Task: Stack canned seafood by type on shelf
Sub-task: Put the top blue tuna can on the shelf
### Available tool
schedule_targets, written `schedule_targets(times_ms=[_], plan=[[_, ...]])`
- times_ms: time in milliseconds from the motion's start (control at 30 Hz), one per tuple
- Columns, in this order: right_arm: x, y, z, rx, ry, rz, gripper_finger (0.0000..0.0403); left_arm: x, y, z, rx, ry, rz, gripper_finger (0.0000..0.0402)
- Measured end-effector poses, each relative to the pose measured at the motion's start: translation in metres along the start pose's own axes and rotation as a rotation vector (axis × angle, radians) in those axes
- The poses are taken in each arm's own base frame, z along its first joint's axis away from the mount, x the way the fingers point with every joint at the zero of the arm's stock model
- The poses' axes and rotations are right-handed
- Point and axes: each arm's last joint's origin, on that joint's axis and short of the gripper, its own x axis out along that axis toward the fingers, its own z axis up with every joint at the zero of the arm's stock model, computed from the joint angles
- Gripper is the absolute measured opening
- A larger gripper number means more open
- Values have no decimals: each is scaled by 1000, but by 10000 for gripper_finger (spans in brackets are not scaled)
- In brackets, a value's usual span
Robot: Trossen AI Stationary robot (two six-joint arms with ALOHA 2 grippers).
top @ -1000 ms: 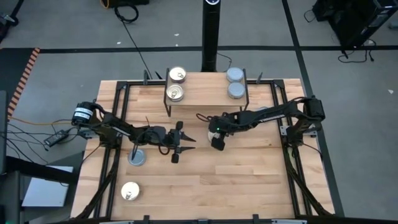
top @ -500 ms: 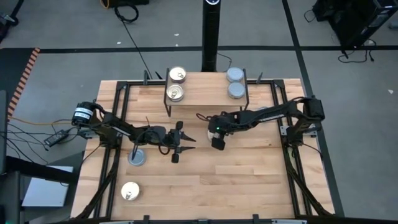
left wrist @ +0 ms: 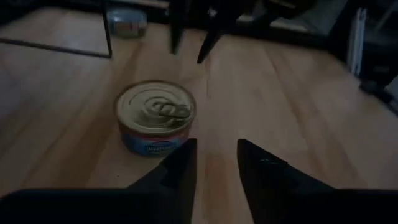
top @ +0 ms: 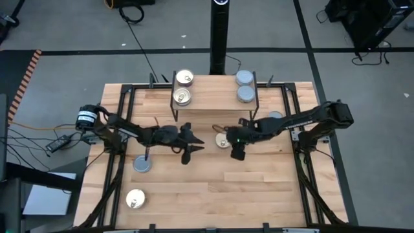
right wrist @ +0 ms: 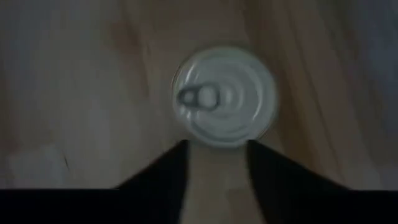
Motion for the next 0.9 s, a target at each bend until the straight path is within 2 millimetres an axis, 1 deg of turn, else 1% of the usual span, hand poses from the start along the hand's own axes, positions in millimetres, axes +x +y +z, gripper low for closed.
schedule_targets(times_ms=[100, 133, 167, 300, 400, 500, 633, 733, 833, 900], plan=[[9, 5, -14, -25, 8, -35, 37, 10, 0, 15, 107, 66, -33, 89], [12, 5, -17, -27, -2, -56, 19, 13, -2, 20, 168, 86, -53, 80], [13, 5, -20, -25, -12, -77, 15, 16, -4, 26, 230, 106, -69, 72], [22, 4, -29, 4, -40, -106, 29, 29, -9, 48, 402, 197, -98, 58], [26, 4, -34, 10, -58, -111, 18, 43, -9, 52, 486, 284, -108, 63], [26, 5, -41, 1, -50, -122, 7, 58, -9, 51, 556, 341, -126, 80], [14, 10, -51, -18, -74, -132, 8, 75, -8, 48, 603, 377, -140, 115], [1, 10, -65, -6, -104, -162, 5, 82, -7, 47, 615, 381, -141, 142], [-10, 8, -76, 33, -194, -159, 5, 90, -6, 42, 621, 386, -119, 160], [-14, 8, -80, 53, -270, -140, 5, 90, -4, 42, 636, 392, -90, 166]])
